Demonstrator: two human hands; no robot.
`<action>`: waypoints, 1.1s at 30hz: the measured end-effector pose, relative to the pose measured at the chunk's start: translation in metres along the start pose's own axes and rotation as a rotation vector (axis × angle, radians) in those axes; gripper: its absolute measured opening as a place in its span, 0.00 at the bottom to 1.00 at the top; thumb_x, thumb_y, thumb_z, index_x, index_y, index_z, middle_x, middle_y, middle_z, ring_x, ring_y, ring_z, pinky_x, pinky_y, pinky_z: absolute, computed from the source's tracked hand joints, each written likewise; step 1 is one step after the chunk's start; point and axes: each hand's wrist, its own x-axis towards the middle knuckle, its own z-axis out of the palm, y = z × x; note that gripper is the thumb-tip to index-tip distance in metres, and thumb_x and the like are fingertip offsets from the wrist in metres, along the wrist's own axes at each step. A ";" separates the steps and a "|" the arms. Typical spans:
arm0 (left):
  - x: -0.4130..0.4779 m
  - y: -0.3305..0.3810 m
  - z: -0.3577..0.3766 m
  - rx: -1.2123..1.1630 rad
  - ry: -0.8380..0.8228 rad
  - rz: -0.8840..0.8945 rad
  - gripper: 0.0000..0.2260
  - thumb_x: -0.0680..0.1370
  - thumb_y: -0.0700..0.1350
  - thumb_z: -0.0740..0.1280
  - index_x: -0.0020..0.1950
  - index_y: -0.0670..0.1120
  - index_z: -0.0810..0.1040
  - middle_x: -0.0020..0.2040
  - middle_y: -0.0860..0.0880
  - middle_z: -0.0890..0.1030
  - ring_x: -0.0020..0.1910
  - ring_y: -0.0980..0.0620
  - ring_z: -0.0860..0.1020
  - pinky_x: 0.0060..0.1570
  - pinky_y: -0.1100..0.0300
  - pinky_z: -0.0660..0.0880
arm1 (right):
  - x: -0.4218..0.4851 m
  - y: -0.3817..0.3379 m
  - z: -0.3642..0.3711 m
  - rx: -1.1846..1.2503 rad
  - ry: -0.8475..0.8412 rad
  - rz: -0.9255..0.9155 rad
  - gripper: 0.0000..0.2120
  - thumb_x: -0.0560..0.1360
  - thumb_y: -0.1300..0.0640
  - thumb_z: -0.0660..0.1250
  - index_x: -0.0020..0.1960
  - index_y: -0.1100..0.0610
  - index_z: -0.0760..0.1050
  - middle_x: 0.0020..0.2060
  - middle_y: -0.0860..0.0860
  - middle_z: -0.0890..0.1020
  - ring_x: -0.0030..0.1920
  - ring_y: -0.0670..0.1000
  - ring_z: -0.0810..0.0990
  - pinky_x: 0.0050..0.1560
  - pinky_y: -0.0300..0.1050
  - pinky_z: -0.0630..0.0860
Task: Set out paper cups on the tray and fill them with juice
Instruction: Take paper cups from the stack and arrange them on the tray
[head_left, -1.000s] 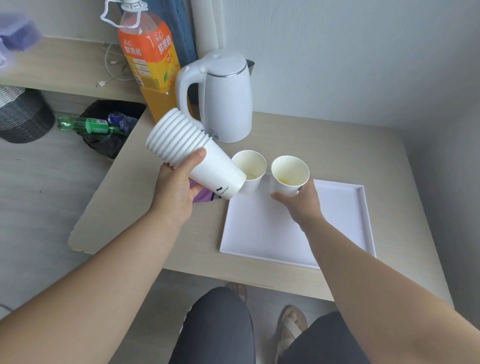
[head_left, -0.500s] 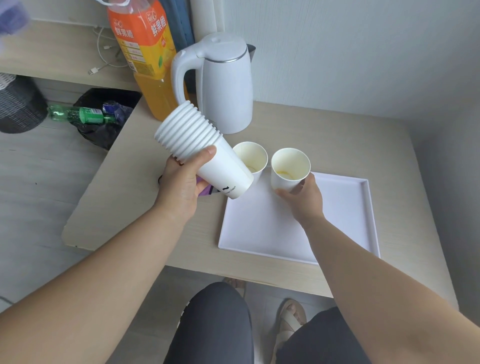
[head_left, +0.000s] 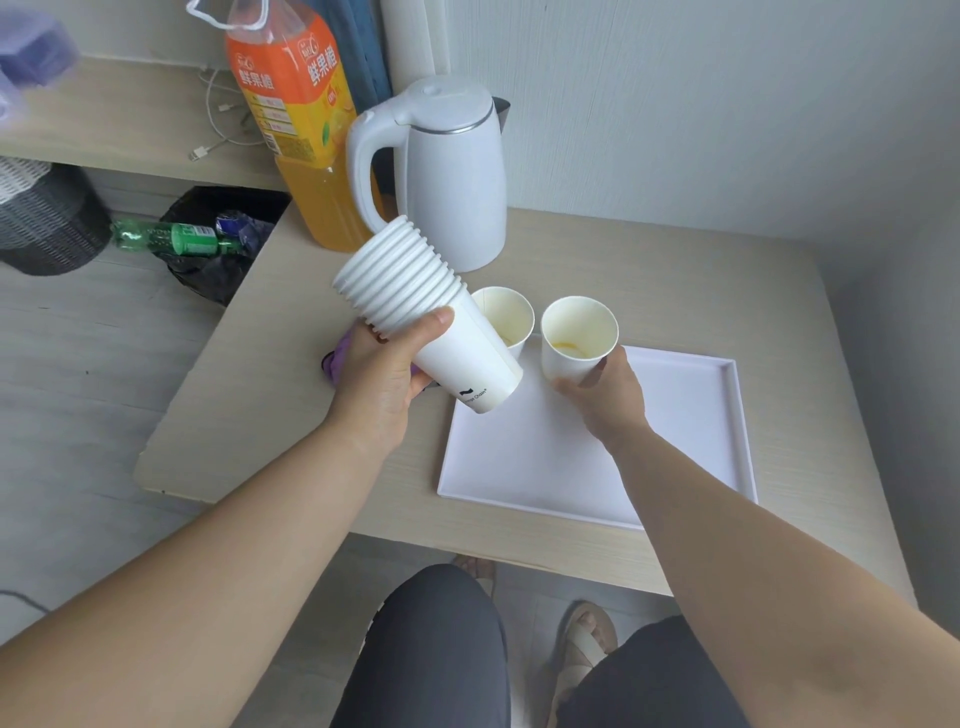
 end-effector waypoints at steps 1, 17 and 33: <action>-0.001 0.000 0.000 -0.001 0.000 0.001 0.30 0.57 0.50 0.76 0.58 0.49 0.75 0.58 0.48 0.81 0.60 0.47 0.79 0.40 0.54 0.79 | 0.000 0.000 0.001 -0.003 0.008 0.003 0.29 0.68 0.53 0.75 0.65 0.55 0.67 0.57 0.50 0.78 0.57 0.53 0.76 0.51 0.46 0.72; -0.007 0.002 0.007 -0.009 -0.029 0.012 0.21 0.63 0.43 0.74 0.55 0.49 0.76 0.54 0.51 0.82 0.57 0.50 0.80 0.42 0.55 0.79 | -0.027 -0.009 -0.015 0.180 0.090 0.026 0.31 0.72 0.59 0.70 0.71 0.53 0.63 0.66 0.48 0.69 0.64 0.50 0.70 0.62 0.48 0.72; -0.047 -0.023 0.078 0.075 -0.193 -0.041 0.20 0.66 0.46 0.73 0.57 0.48 0.79 0.53 0.50 0.84 0.54 0.51 0.81 0.47 0.54 0.78 | -0.097 -0.053 -0.065 -0.079 -0.187 -0.455 0.43 0.68 0.46 0.74 0.76 0.50 0.54 0.67 0.48 0.71 0.63 0.50 0.72 0.58 0.53 0.74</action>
